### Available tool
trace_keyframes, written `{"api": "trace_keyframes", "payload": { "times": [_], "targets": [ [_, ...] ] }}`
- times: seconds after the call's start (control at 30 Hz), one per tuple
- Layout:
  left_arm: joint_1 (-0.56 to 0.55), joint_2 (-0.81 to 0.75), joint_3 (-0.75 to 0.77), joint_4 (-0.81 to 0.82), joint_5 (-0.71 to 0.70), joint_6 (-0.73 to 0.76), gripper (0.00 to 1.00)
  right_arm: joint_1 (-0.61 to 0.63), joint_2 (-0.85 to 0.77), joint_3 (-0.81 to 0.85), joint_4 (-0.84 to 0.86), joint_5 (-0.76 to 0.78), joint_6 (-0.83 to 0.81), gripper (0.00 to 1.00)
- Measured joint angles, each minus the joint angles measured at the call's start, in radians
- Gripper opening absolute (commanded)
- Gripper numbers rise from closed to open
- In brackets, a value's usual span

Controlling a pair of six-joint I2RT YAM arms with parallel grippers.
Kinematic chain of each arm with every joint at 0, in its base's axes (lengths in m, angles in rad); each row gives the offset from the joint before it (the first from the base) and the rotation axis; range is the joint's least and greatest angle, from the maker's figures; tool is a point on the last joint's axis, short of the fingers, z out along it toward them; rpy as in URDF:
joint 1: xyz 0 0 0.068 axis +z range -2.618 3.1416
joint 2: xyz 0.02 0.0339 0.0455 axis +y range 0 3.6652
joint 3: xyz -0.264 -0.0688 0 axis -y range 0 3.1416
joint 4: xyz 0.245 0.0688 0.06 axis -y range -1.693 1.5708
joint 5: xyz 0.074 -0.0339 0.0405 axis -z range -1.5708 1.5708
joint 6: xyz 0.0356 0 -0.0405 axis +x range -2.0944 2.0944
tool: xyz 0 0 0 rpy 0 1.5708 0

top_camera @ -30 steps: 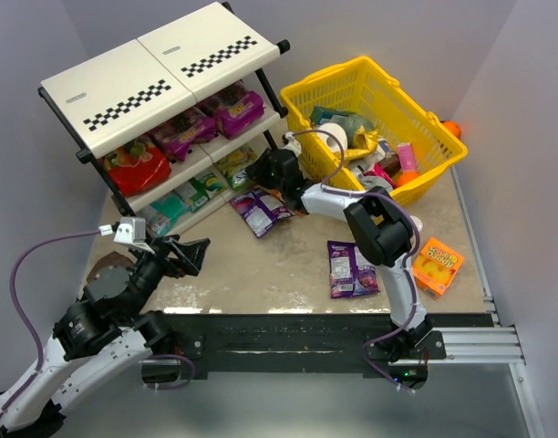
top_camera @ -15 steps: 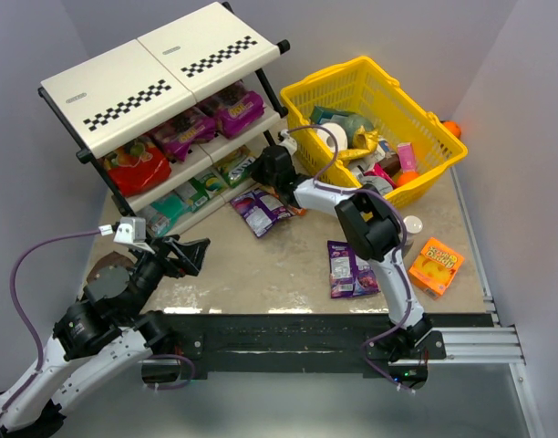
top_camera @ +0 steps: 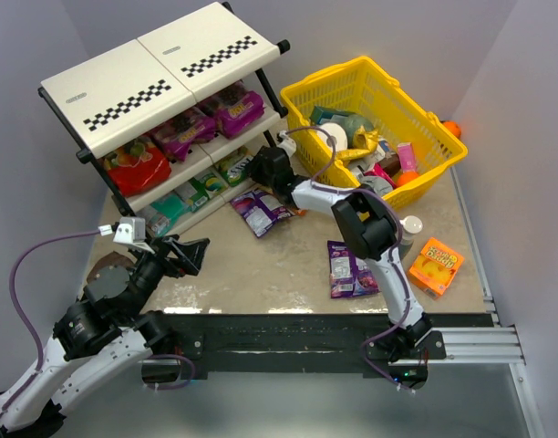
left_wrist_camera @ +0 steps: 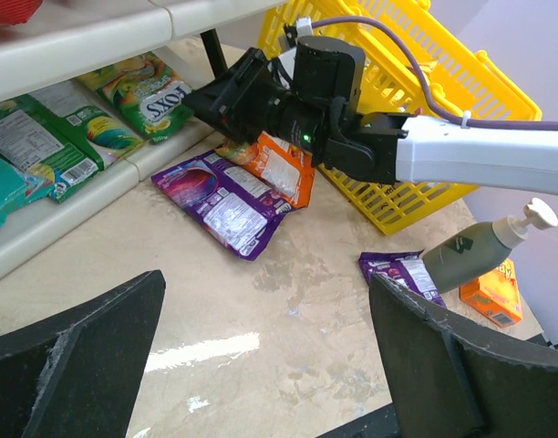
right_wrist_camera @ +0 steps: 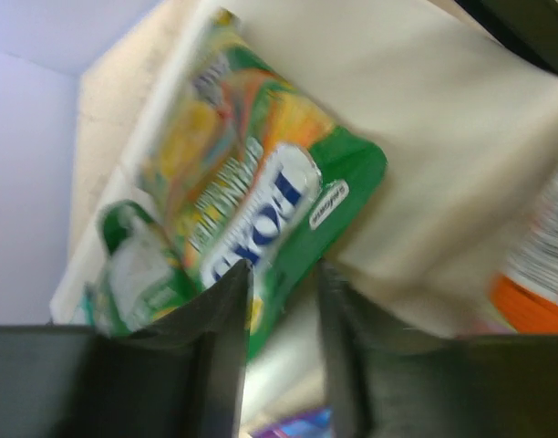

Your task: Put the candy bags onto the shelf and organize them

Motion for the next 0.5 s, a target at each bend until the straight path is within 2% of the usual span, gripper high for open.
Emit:
{"api": "trace_keyframes", "payload": {
  "times": [0.2, 0.5],
  "targets": [
    [0.000, 0.000, 0.000, 0.000, 0.000, 0.000, 0.99, 0.002, -0.112, -0.180, 0.013, -0.010, -0.008, 0.64],
    [0.000, 0.000, 0.000, -0.002, -0.006, -0.001, 1.00, 0.006, -0.366, -0.384, 0.091, -0.060, 0.005, 0.71]
  ]
}}
